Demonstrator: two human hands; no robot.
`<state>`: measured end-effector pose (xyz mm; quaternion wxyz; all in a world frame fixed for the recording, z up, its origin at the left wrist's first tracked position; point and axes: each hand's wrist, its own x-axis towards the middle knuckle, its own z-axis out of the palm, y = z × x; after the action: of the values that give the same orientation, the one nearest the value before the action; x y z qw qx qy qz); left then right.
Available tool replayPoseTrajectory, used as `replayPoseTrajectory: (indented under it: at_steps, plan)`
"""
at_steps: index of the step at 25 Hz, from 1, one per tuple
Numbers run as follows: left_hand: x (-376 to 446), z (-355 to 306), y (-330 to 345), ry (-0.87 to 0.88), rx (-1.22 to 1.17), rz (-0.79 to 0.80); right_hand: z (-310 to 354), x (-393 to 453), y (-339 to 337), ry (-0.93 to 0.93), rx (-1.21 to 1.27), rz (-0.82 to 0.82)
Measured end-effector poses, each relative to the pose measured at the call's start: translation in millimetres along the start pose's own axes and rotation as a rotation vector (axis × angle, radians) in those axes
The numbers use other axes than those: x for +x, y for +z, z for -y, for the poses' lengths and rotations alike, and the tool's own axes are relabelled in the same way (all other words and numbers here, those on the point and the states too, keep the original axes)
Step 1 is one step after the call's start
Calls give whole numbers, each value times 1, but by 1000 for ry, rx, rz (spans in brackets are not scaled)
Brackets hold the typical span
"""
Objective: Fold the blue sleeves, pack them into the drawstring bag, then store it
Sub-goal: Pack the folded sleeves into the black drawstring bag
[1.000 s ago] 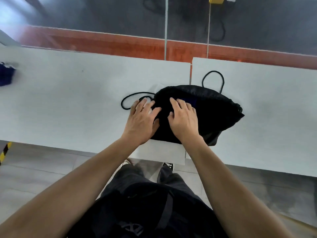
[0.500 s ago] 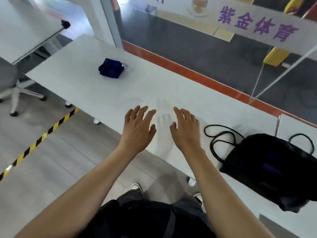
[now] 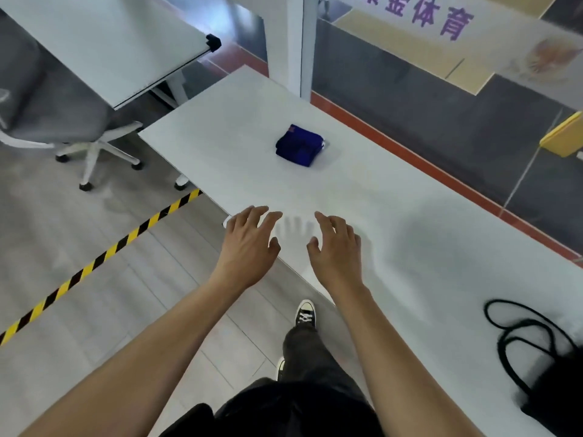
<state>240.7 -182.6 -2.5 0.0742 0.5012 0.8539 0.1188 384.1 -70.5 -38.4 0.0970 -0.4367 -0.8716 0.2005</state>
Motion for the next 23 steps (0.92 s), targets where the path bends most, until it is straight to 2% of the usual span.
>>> replayPoseTrajectory:
  at_steps: [7,16,20,23]
  plan:
    - [110,71,8,-9,-42,130,29,129,55,104,46,27]
    - [249,125,13,5,-180,339,34,250,60,283,-3,37]
    - [315,120,24,-30,-380,479,36,286,72,534,149,89]
    - [360,120,43,-90,-437,601,41,305,88,733,279,154]
